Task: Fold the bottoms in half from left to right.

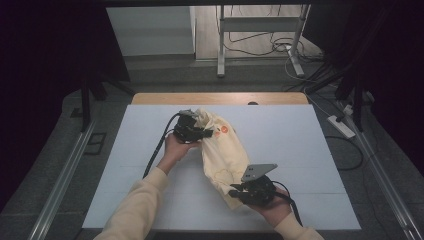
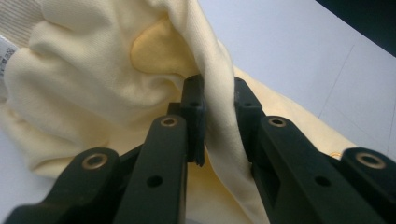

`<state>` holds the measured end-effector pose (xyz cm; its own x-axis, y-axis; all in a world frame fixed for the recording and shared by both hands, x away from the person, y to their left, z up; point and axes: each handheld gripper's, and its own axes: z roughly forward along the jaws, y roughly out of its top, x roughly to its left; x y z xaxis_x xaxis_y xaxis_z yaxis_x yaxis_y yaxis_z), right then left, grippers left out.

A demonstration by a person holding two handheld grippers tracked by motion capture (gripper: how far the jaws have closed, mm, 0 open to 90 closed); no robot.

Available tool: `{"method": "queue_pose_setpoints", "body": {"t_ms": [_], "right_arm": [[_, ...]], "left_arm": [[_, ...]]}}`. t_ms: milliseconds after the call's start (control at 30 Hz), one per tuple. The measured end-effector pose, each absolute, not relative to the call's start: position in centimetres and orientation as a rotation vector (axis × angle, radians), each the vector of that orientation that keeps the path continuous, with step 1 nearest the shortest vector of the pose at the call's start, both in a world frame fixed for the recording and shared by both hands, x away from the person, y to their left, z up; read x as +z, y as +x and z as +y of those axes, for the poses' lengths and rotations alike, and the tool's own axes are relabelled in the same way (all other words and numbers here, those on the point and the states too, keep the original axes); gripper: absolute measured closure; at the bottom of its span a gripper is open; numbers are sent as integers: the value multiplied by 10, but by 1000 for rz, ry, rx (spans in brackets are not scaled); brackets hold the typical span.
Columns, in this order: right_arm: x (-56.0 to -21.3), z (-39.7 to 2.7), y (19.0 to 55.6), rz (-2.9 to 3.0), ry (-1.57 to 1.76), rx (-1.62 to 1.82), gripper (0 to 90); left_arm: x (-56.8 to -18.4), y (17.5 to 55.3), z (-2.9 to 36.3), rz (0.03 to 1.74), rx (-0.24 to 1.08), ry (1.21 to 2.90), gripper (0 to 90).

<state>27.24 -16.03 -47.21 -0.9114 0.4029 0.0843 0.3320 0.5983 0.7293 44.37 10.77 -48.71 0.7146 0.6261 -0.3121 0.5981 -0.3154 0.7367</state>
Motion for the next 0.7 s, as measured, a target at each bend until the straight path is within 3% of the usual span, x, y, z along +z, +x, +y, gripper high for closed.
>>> {"method": "queue_pose_setpoints", "body": {"t_ms": [700], "right_arm": [[-482, -171, 273, 2715, 721, 1206, 782]], "left_arm": [[-499, 457, 88, 922, 0, 2040, 773]]}}
